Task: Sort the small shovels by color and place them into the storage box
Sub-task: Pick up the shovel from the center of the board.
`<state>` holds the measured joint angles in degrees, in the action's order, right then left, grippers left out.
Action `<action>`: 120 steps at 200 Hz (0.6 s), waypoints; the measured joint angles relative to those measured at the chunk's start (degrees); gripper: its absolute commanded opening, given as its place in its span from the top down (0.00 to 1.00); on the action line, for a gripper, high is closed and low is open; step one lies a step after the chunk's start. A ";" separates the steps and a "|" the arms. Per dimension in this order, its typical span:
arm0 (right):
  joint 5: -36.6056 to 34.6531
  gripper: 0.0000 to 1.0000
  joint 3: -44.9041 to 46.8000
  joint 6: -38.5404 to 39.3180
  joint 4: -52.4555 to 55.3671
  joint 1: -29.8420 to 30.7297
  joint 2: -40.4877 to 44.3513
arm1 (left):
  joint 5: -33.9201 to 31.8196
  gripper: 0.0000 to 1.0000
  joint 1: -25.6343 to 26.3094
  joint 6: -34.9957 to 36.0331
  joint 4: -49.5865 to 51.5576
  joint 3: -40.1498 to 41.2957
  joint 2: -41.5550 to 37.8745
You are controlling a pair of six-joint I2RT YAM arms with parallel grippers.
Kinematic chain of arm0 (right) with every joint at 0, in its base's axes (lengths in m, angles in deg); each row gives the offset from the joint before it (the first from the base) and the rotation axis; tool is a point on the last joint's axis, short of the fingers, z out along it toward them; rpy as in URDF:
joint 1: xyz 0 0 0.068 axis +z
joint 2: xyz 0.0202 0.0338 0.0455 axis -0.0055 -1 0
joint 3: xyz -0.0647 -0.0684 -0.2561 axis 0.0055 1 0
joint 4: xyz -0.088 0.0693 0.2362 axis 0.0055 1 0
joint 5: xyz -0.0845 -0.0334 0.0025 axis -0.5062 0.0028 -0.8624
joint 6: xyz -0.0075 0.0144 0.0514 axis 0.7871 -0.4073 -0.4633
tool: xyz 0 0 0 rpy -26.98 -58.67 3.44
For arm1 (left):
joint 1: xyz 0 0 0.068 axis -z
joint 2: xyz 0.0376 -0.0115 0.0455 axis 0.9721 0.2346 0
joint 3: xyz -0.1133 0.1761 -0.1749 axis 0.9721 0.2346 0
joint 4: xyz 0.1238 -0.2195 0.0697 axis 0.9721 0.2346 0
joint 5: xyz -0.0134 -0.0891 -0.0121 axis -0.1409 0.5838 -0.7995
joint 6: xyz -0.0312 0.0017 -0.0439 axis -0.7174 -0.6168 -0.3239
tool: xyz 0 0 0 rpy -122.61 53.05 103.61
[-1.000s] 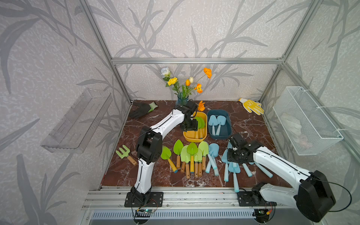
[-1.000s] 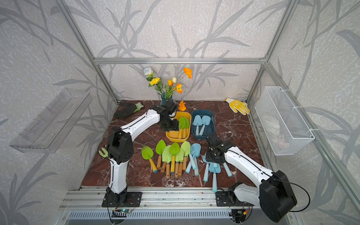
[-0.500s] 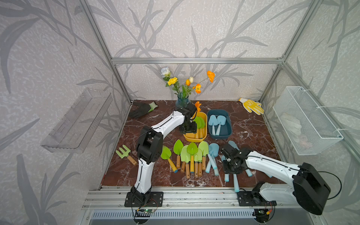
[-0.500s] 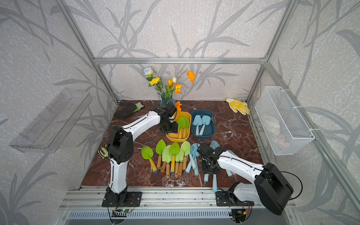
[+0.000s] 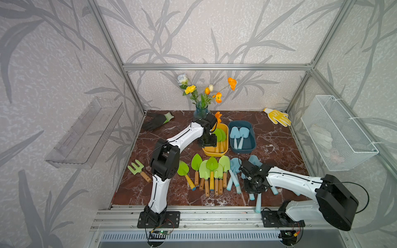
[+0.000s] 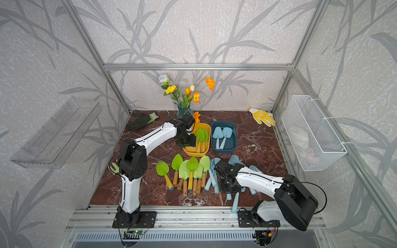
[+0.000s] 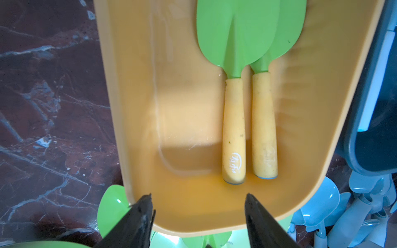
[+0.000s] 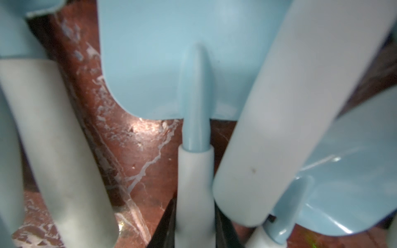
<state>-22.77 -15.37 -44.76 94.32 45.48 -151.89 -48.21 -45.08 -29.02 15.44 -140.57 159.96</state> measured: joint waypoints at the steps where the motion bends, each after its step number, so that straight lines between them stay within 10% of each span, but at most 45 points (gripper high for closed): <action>1: -0.02 0.85 -0.07 0.00 0.04 0.00 0.07 | -0.02 0.32 0.00 0.00 0.00 0.00 0.00; 77: -3.19 0.85 -19.63 7.91 6.03 -11.45 4.15 | -1.14 0.31 -0.02 0.13 -0.02 0.63 -0.20; 120: 0.66 0.85 -35.95 16.24 3.10 -24.74 -9.44 | -3.15 0.31 -0.28 0.11 -0.68 5.42 -3.65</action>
<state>-22.11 -51.33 -28.52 97.42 20.74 -161.33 -51.36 -45.36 -28.91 14.77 -135.15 156.31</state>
